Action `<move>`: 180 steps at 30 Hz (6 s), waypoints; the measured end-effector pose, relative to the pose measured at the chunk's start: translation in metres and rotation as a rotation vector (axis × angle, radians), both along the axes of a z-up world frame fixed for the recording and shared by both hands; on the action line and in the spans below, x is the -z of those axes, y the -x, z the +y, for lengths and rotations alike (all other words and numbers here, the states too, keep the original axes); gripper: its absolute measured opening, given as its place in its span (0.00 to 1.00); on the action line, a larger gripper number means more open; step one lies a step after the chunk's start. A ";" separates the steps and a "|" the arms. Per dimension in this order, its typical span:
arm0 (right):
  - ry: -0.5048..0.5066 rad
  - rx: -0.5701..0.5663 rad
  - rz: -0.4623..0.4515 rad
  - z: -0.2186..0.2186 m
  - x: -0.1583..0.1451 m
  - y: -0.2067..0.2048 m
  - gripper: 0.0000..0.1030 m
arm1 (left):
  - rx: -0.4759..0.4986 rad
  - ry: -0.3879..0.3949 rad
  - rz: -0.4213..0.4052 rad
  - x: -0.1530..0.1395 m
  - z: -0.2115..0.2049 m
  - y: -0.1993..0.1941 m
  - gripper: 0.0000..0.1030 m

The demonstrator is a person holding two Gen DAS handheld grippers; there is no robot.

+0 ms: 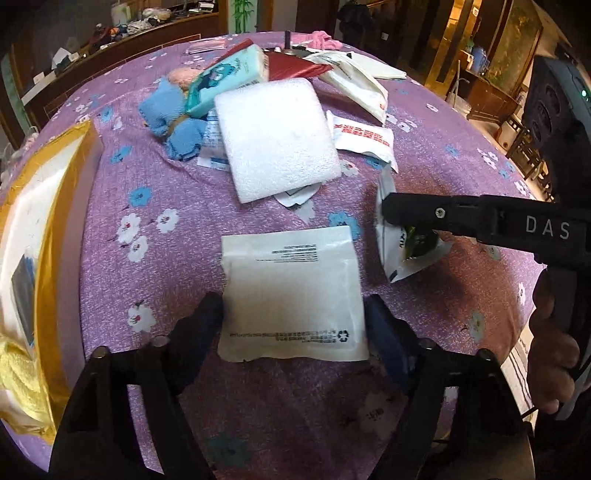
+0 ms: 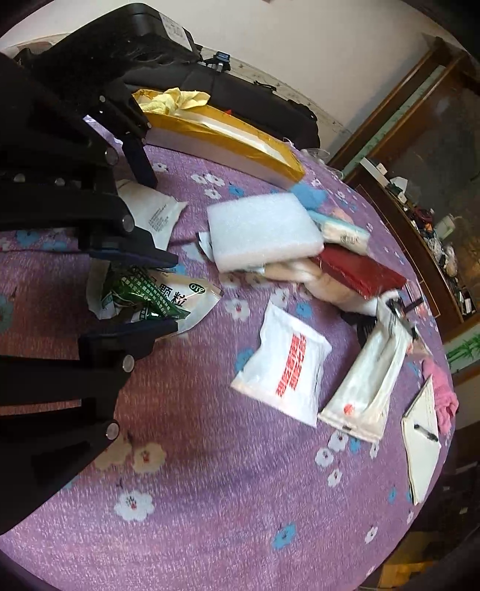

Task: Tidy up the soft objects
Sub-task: 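Grasp the white sealed packet with the left gripper and lift it, then carry both packets over the foam tray and open both grippers, then grasp the white foam block with the left gripper, then grasp the white packet with red text with the right gripper, then lower foam block and red-text packet into the tray and open both grippers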

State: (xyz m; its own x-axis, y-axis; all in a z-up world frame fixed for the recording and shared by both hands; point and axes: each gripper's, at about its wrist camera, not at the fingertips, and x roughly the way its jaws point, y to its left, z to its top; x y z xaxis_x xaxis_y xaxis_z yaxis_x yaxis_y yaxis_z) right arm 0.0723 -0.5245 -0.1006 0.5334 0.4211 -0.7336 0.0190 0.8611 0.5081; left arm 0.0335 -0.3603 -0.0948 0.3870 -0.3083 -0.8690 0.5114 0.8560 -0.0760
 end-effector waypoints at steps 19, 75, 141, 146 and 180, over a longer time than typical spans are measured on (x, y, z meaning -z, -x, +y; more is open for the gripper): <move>-0.019 -0.093 -0.102 0.028 -0.027 0.009 0.27 | -0.281 0.413 0.015 -0.063 0.110 0.012 0.67; -0.157 -0.372 -0.208 0.158 -0.052 -0.046 0.59 | -0.643 0.344 -0.265 -0.087 0.233 0.012 0.80; 0.391 0.164 0.037 0.013 0.011 -0.098 0.70 | -0.391 0.496 0.033 -0.057 0.123 0.006 0.66; 0.473 0.147 0.019 0.020 0.010 -0.099 0.61 | -0.408 0.505 0.049 -0.053 0.131 0.006 0.66; -0.062 -0.250 -0.274 0.120 -0.087 -0.044 0.07 | -0.605 0.348 -0.104 -0.100 0.239 -0.018 0.66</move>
State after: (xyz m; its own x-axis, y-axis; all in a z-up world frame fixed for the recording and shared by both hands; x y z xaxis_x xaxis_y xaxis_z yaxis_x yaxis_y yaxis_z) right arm 0.1158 -0.4047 -0.0136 0.5813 0.6025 -0.5469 -0.3316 0.7892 0.5170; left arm 0.0513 -0.1218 0.0052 0.6538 -0.2662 -0.7083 -0.0274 0.9271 -0.3738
